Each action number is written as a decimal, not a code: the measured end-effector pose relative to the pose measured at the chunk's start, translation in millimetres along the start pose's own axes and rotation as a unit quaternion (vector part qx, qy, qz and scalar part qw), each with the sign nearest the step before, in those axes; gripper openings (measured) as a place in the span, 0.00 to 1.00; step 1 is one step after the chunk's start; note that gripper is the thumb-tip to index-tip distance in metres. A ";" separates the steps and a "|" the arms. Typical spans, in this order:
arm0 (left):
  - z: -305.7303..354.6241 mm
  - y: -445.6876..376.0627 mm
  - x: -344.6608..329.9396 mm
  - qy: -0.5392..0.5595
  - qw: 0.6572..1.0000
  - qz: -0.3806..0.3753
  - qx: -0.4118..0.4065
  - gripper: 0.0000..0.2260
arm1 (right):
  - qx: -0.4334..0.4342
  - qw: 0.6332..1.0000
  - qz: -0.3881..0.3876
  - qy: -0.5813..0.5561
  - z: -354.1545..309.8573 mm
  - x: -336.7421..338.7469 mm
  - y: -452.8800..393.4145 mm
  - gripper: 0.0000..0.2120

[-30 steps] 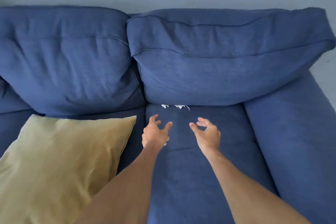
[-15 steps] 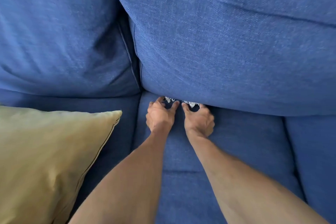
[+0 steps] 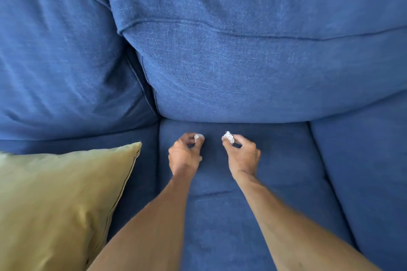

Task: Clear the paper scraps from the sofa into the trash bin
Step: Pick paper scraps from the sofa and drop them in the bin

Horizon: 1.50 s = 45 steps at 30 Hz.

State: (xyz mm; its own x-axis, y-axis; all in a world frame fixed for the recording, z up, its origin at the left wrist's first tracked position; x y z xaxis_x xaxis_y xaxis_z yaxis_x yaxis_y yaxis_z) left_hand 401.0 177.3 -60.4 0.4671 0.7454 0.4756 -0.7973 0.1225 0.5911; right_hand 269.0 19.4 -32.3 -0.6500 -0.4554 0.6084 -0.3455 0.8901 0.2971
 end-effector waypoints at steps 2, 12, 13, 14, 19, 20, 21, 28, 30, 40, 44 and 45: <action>9.4 35.0 -1.0 -0.010 0.999 -0.036 -0.024 0.06 | -0.023 0.999 0.009 -0.041 6.9 33.8 21.8 0.09; 43.2 266.9 -81.2 -0.119 0.947 -0.259 -0.148 0.04 | -0.121 0.961 0.177 -0.173 88.2 249.0 167.3 0.06; 41.3 291.4 -93.6 -0.135 0.936 -0.280 -0.163 0.05 | -0.129 0.956 0.194 -0.179 100.9 270.0 182.2 0.07; 39.1 316.1 -107.0 -0.154 0.925 -0.299 -0.178 0.05 | -0.137 0.951 0.213 -0.181 116.0 290.9 196.6 0.09; 6.5 432.7 -188.2 -0.238 0.856 -0.395 -0.234 0.06 | -0.217 0.903 0.326 -0.175 213.7 388.5 277.0 0.04; -2.3 455.9 -205.6 -0.263 0.835 -0.414 -0.249 0.06 | -0.235 0.892 0.344 -0.177 235.3 403.3 292.3 0.08; -12.2 478.4 -223.0 -0.289 0.812 -0.432 -0.265 0.06 | -0.253 0.881 0.358 -0.176 256.3 416.7 306.7 0.10; -78.5 576.9 -328.9 -0.393 0.729 -0.482 -0.285 0.09 | -0.348 0.856 0.353 -0.143 382.4 472.4 351.3 0.15; -92.2 584.2 -349.8 -0.419 0.717 -0.482 -0.280 0.15 | -0.359 0.873 0.304 -0.131 407.2 478.0 347.4 0.20; -117.2 579.7 -403.6 -0.454 0.712 -0.476 -0.245 0.27 | -0.369 0.890 0.224 -0.146 465.8 493.3 339.2 0.25; -109.8 573.5 -387.4 -0.417 0.742 -0.476 -0.220 0.25 | -0.349 0.894 0.222 -0.173 445.9 491.1 335.4 0.25; -106.4 570.3 -379.0 -0.405 0.752 -0.475 -0.211 0.24 | -0.345 0.894 0.219 -0.186 436.8 488.7 334.0 0.25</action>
State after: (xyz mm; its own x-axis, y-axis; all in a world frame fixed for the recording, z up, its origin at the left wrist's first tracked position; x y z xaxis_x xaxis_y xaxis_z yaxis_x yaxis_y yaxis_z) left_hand -271.4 34.3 27.1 0.8463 -0.4326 0.3109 0.0737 0.6730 0.7360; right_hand -459.8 86.7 42.8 -0.8452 0.0797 0.5285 0.4131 0.7249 0.5513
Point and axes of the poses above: each hand's wrist, its own y-axis away from the middle knuckle, its own x-axis out of the back of the hand, z = x × y, the point moved 7 cm from there along -y, towards the middle knuckle, and after that the axes turned 4 degrees about x, right-handed, at the moved point
